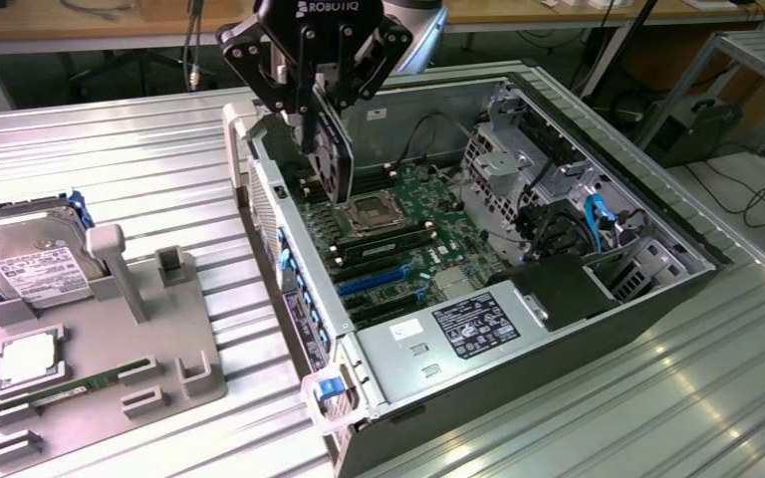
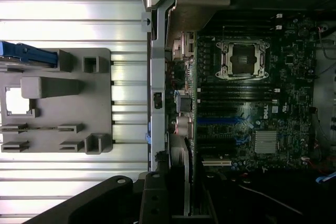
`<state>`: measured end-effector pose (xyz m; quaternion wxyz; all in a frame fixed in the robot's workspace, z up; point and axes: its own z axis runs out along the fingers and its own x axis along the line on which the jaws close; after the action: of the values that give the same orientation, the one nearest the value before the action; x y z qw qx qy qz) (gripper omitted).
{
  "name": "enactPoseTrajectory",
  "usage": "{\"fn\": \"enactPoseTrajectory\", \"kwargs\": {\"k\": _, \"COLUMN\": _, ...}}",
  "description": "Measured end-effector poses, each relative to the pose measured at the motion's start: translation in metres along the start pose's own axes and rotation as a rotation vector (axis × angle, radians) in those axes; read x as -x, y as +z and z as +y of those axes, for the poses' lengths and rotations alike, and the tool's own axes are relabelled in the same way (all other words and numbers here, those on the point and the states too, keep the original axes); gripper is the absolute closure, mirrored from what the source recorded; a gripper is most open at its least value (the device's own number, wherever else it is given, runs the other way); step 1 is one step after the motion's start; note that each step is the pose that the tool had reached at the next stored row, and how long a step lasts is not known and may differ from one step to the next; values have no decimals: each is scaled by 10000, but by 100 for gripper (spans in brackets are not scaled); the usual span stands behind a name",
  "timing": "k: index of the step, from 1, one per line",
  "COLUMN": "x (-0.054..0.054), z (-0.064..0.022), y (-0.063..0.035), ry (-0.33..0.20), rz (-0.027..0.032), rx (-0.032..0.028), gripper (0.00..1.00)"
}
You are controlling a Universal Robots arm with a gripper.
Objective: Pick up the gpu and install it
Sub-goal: 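Pick up the gpu and move the gpu toward the slot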
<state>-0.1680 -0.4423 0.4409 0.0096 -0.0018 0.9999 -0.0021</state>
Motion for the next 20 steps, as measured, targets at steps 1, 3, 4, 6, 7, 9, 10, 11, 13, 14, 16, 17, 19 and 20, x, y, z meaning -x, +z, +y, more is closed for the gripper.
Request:
{"fn": "enactPoseTrajectory", "kwargs": {"k": 1, "x": 7, "z": 0, "y": 0, "ry": 0, "rz": 0, "rx": 0, "gripper": 73}}
{"fn": "enactPoseTrajectory", "kwargs": {"k": 3, "x": 24, "z": 0, "y": 1, "ry": 0, "rz": 0, "rx": 0, "gripper": 73}}
{"fn": "enactPoseTrajectory", "kwargs": {"k": 4, "x": 32, "z": 0, "y": 1, "ry": 1, "rz": 0, "rx": 0, "gripper": 73}}
{"fn": "enactPoseTrajectory", "kwargs": {"k": 6, "x": 53, "z": 0, "y": 1, "ry": 0, "rz": 0, "rx": 1, "gripper": 73}}
{"fn": "enactPoseTrajectory", "kwargs": {"k": 7, "x": 64, "z": 0, "y": 2, "ry": 0, "rz": -1, "rx": 1, "gripper": 73}}
{"fn": "enactPoseTrajectory", "kwargs": {"k": 9, "x": 84, "z": 0, "y": 2, "ry": 0, "rz": 0, "rx": 0, "gripper": 73}}
{"fn": "enactPoseTrajectory", "kwargs": {"k": 10, "x": 95, "z": 0, "y": 2, "ry": 0, "rz": 0, "rx": 0, "gripper": 73}}
{"fn": "enactPoseTrajectory", "kwargs": {"k": 11, "x": 107, "z": 0, "y": 3, "ry": 0, "rz": 0, "rx": 0, "gripper": 73}}
{"fn": "enactPoseTrajectory", "kwargs": {"k": 13, "x": 128, "z": 0, "y": 3, "ry": 0, "rz": 0, "rx": 1, "gripper": 73}}
{"fn": "enactPoseTrajectory", "kwargs": {"k": 14, "x": 138, "z": 0, "y": 3, "ry": 0, "rz": 0, "rx": 0, "gripper": 73}}
{"fn": "enactPoseTrajectory", "kwargs": {"k": 16, "x": 156, "z": 0, "y": 4, "ry": 0, "rz": 0, "rx": 0, "gripper": 73}}
{"fn": "enactPoseTrajectory", "kwargs": {"k": 17, "x": 164, "z": -1, "y": 4, "ry": 0, "rz": 0, "rx": 0, "gripper": 73}}
{"fn": "enactPoseTrajectory", "kwargs": {"k": 19, "x": 179, "z": -1, "y": 4, "ry": 0, "rz": -1, "rx": 1, "gripper": 73}}
{"fn": "enactPoseTrajectory", "kwargs": {"k": 20, "x": 188, "z": -1, "y": 4, "ry": 0, "rz": 0, "rx": 0, "gripper": 73}}
